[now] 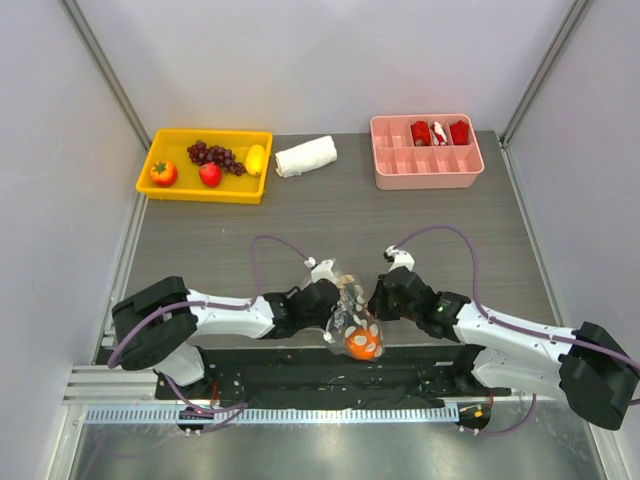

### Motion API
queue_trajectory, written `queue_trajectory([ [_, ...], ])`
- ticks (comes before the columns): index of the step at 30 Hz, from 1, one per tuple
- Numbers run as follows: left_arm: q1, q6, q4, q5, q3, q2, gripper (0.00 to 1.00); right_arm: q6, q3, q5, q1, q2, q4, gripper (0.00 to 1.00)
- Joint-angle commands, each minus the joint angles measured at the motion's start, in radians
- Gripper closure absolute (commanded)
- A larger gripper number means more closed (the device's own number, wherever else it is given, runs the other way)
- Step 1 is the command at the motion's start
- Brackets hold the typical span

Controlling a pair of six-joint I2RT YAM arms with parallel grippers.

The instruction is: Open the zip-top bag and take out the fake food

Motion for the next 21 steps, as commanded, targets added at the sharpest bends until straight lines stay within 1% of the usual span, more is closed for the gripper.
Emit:
queue_trajectory([
  [1,0.003,0.012,0.075,-0.053,0.057,0.065,0.30,0.104,-0.014,-0.274,0.017,0.008,0.194,0.99],
  [3,0.003,0.012,0.085,-0.073,0.055,0.080,0.32,0.114,-0.014,-0.335,0.009,0.017,0.228,0.99],
  [5,0.003,0.021,0.081,-0.088,0.061,0.085,0.38,0.113,-0.006,-0.351,0.011,0.019,0.215,0.98],
  [6,0.003,0.030,0.081,-0.094,0.064,0.085,0.43,0.107,0.006,-0.336,0.011,0.014,0.199,0.99],
  [7,0.003,0.041,0.072,-0.101,0.072,0.082,0.51,0.080,0.016,-0.314,0.009,0.008,0.134,0.99],
  [9,0.003,0.070,0.024,-0.123,0.096,0.070,0.60,0.046,0.049,-0.261,0.011,-0.020,0.067,0.99],
  [10,0.003,0.082,0.001,-0.133,0.104,0.064,0.72,0.030,0.062,-0.210,0.011,-0.030,-0.001,0.98],
  [12,0.003,0.122,-0.042,-0.156,0.133,0.041,0.80,0.001,0.101,-0.156,0.009,-0.059,-0.066,0.99],
  [13,0.003,0.136,-0.104,-0.160,0.144,0.030,0.87,-0.001,0.113,-0.089,0.011,-0.067,-0.129,0.99],
  [15,0.003,0.168,-0.155,-0.162,0.168,0.011,0.94,-0.004,0.148,-0.047,0.009,-0.086,-0.192,0.89],
  [16,0.003,0.176,-0.196,-0.153,0.173,-0.011,0.99,-0.005,0.162,-0.036,0.011,-0.098,-0.242,0.84],
  [17,0.003,0.182,-0.217,-0.148,0.176,-0.022,1.00,-0.007,0.174,-0.030,0.009,-0.106,-0.264,0.73],
  [19,0.003,0.189,-0.227,-0.121,0.164,-0.067,1.00,-0.014,0.210,-0.035,0.011,-0.136,-0.313,0.62],
  [20,0.003,0.189,-0.221,-0.114,0.156,-0.087,1.00,-0.016,0.219,-0.033,0.011,-0.150,-0.327,0.50],
  [21,0.003,0.188,-0.221,-0.114,0.146,-0.107,1.00,-0.019,0.233,-0.030,0.009,-0.165,-0.338,0.44],
])
